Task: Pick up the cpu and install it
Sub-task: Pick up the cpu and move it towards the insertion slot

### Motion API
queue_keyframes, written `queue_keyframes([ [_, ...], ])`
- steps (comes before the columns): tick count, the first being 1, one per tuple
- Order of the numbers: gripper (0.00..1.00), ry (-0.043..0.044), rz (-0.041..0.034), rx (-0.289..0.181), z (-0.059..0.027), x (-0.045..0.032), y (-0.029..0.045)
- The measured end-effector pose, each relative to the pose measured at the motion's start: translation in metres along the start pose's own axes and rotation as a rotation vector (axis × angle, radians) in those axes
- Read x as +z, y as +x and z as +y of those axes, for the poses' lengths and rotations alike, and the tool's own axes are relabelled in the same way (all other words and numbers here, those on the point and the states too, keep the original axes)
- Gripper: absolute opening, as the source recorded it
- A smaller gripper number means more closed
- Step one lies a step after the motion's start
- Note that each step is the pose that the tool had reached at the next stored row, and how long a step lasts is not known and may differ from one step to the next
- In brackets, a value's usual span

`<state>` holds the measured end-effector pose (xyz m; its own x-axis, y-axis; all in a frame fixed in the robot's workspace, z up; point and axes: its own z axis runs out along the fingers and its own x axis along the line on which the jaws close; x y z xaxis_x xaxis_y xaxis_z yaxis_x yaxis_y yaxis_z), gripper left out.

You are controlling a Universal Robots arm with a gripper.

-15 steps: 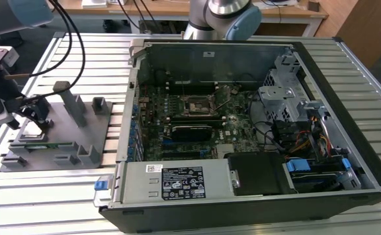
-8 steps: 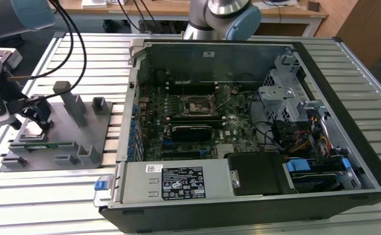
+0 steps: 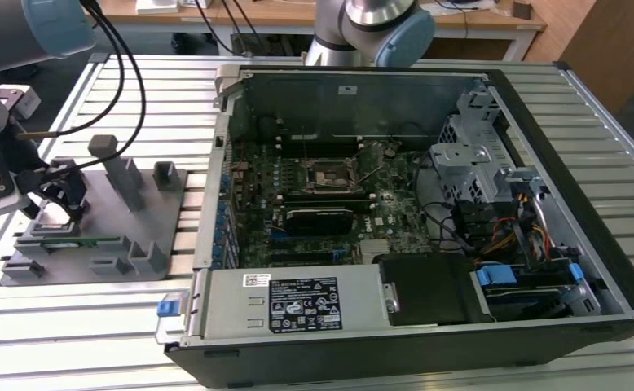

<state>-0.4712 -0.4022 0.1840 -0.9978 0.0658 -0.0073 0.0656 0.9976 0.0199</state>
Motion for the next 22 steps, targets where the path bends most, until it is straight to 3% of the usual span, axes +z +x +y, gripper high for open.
queue_keyframes([
  [3,0.63,0.0001,0.0002,0.0,0.0,0.0001,0.0001],
  [4,0.56,-0.0001,0.0,0.0,0.0,0.0003,0.0002],
  [10,0.56,-0.0004,0.0007,-0.041,0.0001,0.0003,0.0003],
  [22,0.56,0.0003,0.0008,-0.041,0.0001,-0.0007,0.0002],
])
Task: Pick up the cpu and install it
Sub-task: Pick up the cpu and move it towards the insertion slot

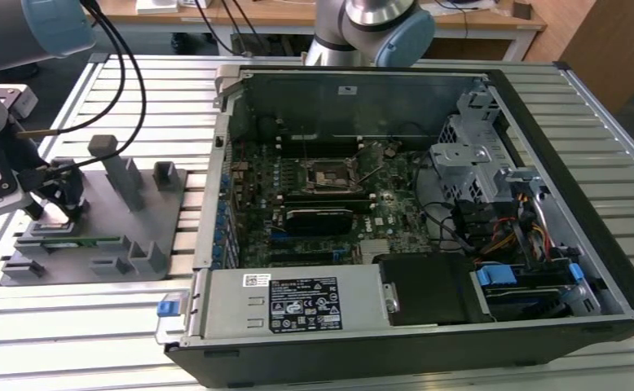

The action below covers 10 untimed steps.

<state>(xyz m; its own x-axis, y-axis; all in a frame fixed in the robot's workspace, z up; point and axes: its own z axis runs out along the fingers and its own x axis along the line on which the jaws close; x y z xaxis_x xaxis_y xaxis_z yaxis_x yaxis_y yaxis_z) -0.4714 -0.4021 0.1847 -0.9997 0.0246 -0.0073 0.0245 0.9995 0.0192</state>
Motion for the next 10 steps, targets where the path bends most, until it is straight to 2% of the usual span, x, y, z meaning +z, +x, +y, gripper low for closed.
queue_keyframes([
  [2,0.57,0.0,-0.0001,0.0,0.0001,0.0001,0.0],
  [3,0.63,0.0,-0.0001,0.0,0.0001,0.0001,0.0],
  [10,0.62,-0.0004,-0.0001,0.0,0.0004,0.0001,0.0003],
])
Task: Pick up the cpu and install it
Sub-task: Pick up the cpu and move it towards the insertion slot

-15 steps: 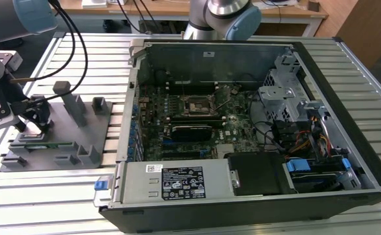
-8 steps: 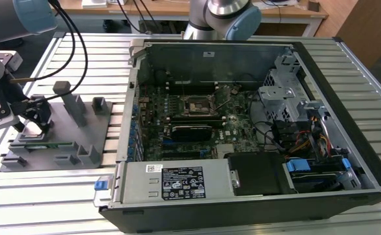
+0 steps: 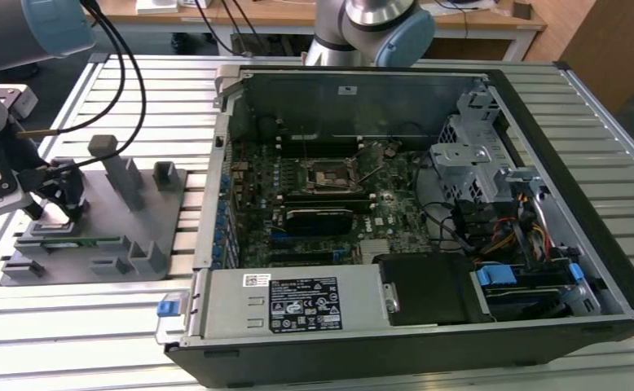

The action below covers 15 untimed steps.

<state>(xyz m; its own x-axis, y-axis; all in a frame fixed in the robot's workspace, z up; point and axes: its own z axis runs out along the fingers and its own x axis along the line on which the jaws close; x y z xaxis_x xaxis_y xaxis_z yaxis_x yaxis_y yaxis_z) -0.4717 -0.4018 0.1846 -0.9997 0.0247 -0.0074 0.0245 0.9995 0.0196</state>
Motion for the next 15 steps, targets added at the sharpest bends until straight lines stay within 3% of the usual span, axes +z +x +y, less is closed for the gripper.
queue_keyframes([
  [3,0.54,-0.0005,0.0001,0.0,0.0,-0.0002,0.0],
  [15,0.54,-0.0003,-0.0003,0.0,0.0002,-0.0059,-0.0001],
])
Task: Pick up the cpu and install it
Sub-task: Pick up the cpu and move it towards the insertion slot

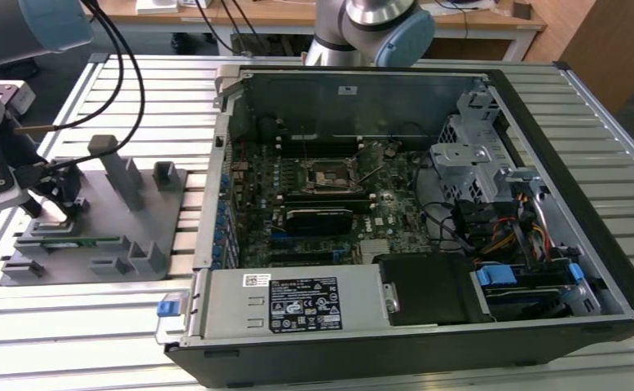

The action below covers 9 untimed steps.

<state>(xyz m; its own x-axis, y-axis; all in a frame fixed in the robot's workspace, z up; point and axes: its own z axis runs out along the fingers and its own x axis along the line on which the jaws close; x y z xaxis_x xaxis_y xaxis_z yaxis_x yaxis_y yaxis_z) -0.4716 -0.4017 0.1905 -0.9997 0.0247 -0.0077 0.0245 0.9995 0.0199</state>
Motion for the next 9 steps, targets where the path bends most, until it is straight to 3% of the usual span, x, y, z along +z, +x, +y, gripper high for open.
queue_keyframes([
  [9,0.54,0.0014,0.0003,0.0,0.0,-0.0031,0.0],
])
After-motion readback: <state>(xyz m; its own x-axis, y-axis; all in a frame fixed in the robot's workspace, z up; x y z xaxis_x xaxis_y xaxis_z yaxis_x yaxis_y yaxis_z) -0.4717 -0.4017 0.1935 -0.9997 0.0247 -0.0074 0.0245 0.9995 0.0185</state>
